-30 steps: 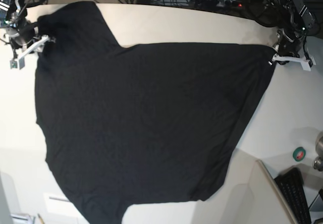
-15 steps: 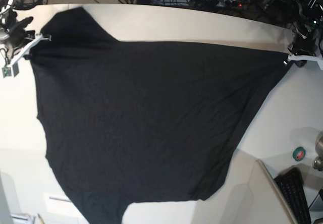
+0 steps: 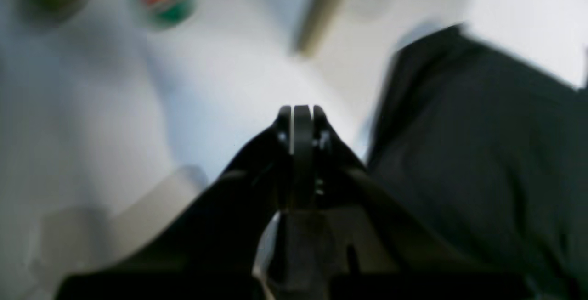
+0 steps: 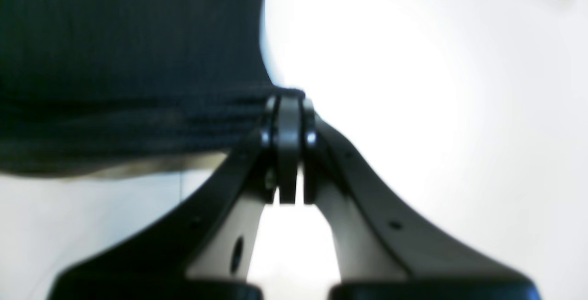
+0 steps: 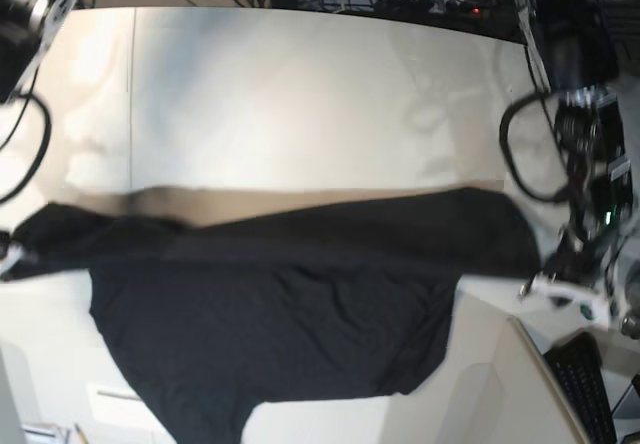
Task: Layout the t-shirt on the table in an organized manner, then fold the t-shirt properly
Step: 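Lift the shirt high with both grippers and swing it across the table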
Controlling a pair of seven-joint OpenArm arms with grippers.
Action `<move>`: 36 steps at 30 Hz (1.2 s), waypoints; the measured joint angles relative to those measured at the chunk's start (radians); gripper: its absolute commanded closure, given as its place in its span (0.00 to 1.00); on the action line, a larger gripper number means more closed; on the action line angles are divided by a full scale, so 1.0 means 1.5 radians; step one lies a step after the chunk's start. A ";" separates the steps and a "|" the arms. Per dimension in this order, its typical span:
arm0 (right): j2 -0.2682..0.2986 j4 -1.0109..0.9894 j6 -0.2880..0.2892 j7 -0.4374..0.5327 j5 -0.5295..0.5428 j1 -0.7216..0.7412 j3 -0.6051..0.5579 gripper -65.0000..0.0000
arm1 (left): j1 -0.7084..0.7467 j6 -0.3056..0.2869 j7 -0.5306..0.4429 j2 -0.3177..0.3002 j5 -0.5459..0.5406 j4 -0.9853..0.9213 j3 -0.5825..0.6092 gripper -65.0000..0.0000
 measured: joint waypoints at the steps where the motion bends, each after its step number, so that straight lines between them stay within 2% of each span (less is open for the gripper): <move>1: 0.022 -0.042 0.001 0.004 0.002 0.039 -0.021 1.00 | -0.047 -0.005 -0.001 -0.011 -0.005 -0.039 0.027 1.00; 4: 0.065 -0.154 0.004 0.069 0.003 0.138 -0.089 1.00 | -0.189 0.004 -0.003 -0.024 0.002 -0.169 0.105 1.00; 7: 0.093 -0.249 -0.019 0.123 0.006 0.239 -0.154 1.00 | -0.343 0.001 -0.002 -0.024 -0.003 -0.308 0.185 1.00; 11: 0.134 -0.279 -0.038 0.147 0.005 0.357 -0.171 1.00 | -0.523 -0.003 0.000 -0.015 -0.009 -0.416 0.253 1.00; 14: 0.168 -0.226 -0.043 0.147 0.002 0.421 -0.169 1.00 | -0.612 0.002 -0.001 -0.014 -0.007 -0.394 0.250 1.00; 16: 0.185 -0.145 -0.040 0.155 0.010 0.434 -0.169 1.00 | -0.636 -0.001 -0.002 -0.014 -0.011 -0.326 0.230 1.00; 17: 0.193 -0.095 -0.040 0.145 0.010 0.432 -0.168 1.00 | -0.633 -0.003 0.017 -0.016 -0.010 -0.277 0.214 1.00; 19: 0.203 -0.007 -0.038 0.096 0.011 0.420 -0.157 1.00 | -0.598 -0.009 0.073 -0.031 -0.019 -0.181 0.168 1.00; 22: 0.194 0.137 -0.044 0.027 0.018 0.314 -0.061 1.00 | -0.452 0.004 0.149 -0.047 -0.004 -0.010 0.089 1.00; 24: 0.159 0.222 -0.045 -0.009 0.004 0.225 -0.005 1.00 | -0.335 0.010 0.175 -0.044 0.008 0.097 0.039 1.00; 26: 0.114 0.292 -0.042 -0.016 0.013 0.108 0.043 1.00 | -0.211 0.007 0.174 -0.033 0.000 0.169 0.004 1.00; 29: 0.036 0.316 -0.047 -0.002 0.001 -0.036 0.106 1.00 | -0.050 -0.003 0.154 -0.023 -0.013 0.212 -0.025 1.00; 31: -0.006 0.267 -0.046 0.046 0.000 -0.114 0.109 1.00 | 0.046 0.010 0.132 0.000 0.013 0.192 -0.048 1.00; 32: -0.025 0.226 -0.042 0.091 0.005 -0.151 0.107 1.00 | 0.089 0.006 0.087 0.013 0.012 0.170 -0.050 1.00; 34: -0.056 0.128 -0.039 0.158 0.005 -0.194 0.104 1.00 | 0.142 0.000 0.035 0.022 0.000 0.114 -0.038 1.00; 36: -0.062 0.030 -0.038 0.205 0.003 -0.217 0.104 1.00 | 0.167 -0.001 -0.017 0.023 -0.001 0.054 -0.032 1.00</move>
